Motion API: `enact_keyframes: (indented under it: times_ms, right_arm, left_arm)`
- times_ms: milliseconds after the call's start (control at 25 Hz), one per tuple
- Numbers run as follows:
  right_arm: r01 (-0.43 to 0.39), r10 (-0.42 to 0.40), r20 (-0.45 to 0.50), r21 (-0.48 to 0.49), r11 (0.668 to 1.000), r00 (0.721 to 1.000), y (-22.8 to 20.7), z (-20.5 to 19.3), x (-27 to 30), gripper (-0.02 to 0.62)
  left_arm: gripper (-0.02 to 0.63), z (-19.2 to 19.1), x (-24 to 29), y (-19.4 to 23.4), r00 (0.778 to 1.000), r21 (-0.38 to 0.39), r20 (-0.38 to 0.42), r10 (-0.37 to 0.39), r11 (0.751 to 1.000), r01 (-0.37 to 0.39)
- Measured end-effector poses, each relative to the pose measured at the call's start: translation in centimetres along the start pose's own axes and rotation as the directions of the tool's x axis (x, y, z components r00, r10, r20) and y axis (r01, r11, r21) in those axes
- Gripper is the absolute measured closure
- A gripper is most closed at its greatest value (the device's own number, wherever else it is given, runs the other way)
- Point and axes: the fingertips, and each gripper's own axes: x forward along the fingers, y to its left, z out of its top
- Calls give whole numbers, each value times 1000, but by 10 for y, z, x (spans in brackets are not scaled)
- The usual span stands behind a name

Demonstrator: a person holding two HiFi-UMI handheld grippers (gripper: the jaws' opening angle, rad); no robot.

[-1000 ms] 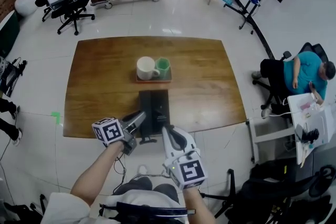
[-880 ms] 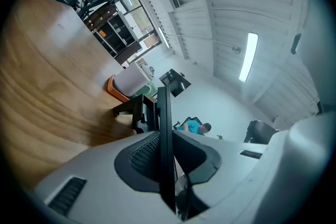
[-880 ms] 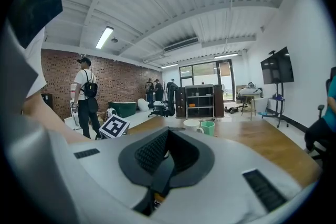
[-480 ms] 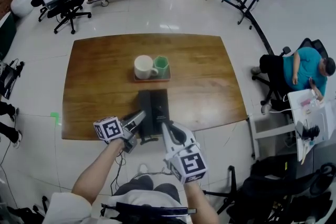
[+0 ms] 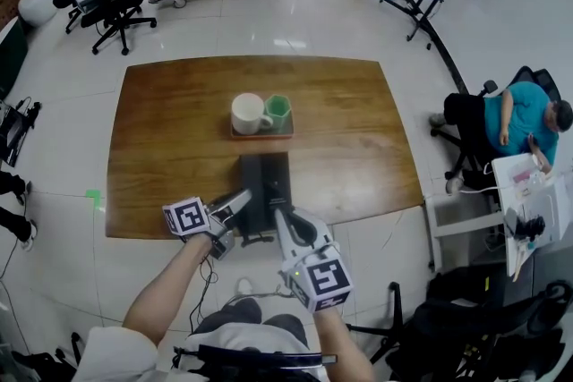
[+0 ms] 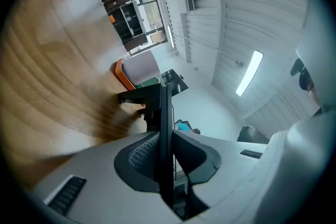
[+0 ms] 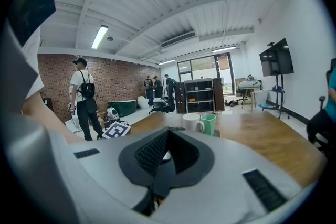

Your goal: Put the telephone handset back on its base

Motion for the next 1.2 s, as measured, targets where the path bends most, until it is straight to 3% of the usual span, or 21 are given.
enact_keyframes:
  times_ms: [480,1080,1200]
  right_arm:
    - [-18,18,-5,5,1000,1000,7,-2,1,595]
    - [-23,23,-14,12,1000,1000,12,-8,-7,595]
    - [-23,24,-9,7,1000,1000,12,-5,-8,595]
  left_arm:
    - [532,0,2,6,999,-56,-10,30,998,-31]
    - [511,8,-2,7,994,10,51,97,995,-97]
    - [472,15,-5,7,991,30,70,113,993,-116]
